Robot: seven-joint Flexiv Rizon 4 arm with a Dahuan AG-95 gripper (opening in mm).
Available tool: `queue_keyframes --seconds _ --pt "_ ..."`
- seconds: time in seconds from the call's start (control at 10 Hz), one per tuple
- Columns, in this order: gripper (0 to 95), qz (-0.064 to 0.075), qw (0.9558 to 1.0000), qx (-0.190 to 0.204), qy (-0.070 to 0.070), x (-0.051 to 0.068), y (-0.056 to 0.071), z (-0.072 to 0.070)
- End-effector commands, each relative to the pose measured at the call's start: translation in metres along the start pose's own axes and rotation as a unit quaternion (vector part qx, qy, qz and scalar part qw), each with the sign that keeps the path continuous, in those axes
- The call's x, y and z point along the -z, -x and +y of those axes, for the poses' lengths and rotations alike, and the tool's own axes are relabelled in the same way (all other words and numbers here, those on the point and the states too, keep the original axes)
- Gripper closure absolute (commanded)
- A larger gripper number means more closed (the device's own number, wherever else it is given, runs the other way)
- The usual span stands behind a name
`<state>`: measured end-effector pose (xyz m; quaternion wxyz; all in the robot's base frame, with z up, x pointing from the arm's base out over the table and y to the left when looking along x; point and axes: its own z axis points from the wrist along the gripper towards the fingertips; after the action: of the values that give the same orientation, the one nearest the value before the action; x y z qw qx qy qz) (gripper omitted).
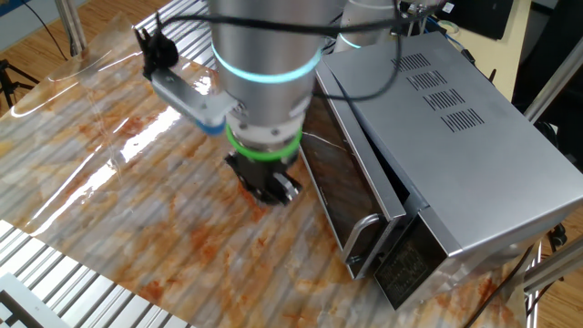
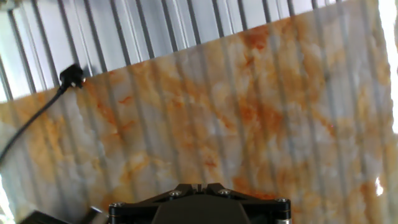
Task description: Open the microwave door
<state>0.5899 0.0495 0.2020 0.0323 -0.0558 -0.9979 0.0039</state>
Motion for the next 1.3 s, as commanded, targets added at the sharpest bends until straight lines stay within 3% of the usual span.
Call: queue_keyframes --seconds 0.1,0.4,0.6,0.9,1.3 --pt "95.0 -0.007 0.9994 0.035 0.0 -0.007 -0.005 -0.032" --pt "95.0 -0.02 0.9966 0.08 0.008 -0.022 -0.011 -0.076" --pt "95.0 -0.023 0.9954 0.093 0.008 -0.028 -0.016 -0.091" --pt "95.0 -0.02 0.9943 0.104 0.008 -0.028 -0.013 -0.101" --pt "95.0 -0.022 0.9936 0.11 0.014 -0.039 -0.009 -0.103"
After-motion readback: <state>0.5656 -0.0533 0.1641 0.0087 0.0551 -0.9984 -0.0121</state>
